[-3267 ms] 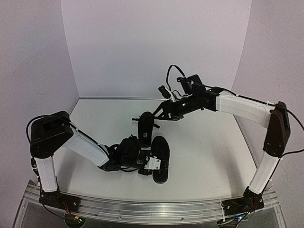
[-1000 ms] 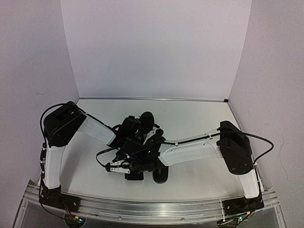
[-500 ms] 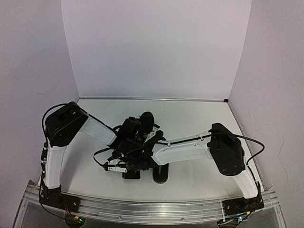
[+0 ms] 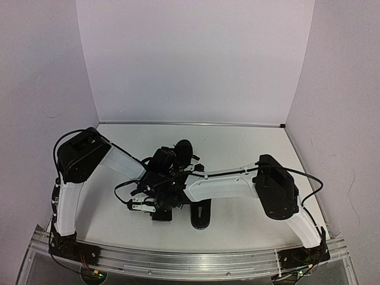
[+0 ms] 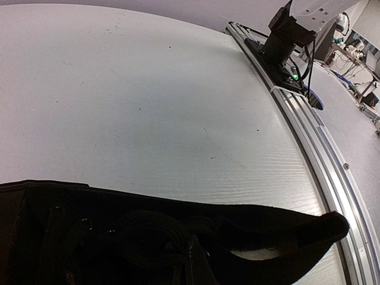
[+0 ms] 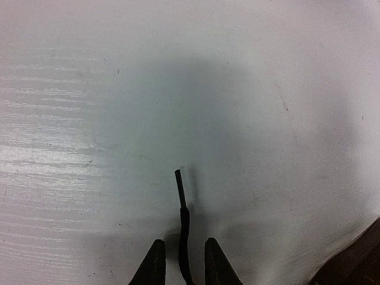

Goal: Tie the shoes

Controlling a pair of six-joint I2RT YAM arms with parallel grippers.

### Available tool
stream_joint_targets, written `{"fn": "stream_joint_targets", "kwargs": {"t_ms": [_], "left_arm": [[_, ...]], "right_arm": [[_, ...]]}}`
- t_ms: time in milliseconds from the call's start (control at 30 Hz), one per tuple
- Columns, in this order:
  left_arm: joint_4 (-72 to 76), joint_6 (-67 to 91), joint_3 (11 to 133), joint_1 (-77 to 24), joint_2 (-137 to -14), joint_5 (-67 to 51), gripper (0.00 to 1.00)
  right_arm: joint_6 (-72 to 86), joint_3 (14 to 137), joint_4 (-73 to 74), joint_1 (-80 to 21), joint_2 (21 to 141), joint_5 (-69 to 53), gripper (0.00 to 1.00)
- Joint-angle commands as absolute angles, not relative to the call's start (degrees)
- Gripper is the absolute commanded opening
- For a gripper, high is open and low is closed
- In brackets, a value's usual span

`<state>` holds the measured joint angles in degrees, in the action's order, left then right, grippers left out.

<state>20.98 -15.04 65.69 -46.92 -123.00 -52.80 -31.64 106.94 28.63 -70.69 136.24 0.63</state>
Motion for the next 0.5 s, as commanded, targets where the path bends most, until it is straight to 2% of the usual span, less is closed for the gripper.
{"fn": "stream_joint_targets", "kwargs": {"t_ms": [0,133,233,467], "left_arm": [[17.8,-16.8,67.1,-47.0,-124.7,-50.7,0.00],[17.4,-17.0,67.3,-47.0,-124.6,-50.6,0.00],[16.9,-17.3,67.5,-47.0,-124.7,-50.4,0.00],[16.8,-17.5,67.3,-47.0,-124.6,-50.2,0.00]], "right_arm": [[-31.1,107.3,35.2,-70.2,140.9,-2.3,0.17],[-30.6,108.1,36.3,-70.2,142.0,-2.8,0.10],[-30.2,108.6,36.9,-70.2,142.0,-3.7,0.00],[-28.0,109.0,36.9,-70.5,138.0,-3.3,0.00]]}}
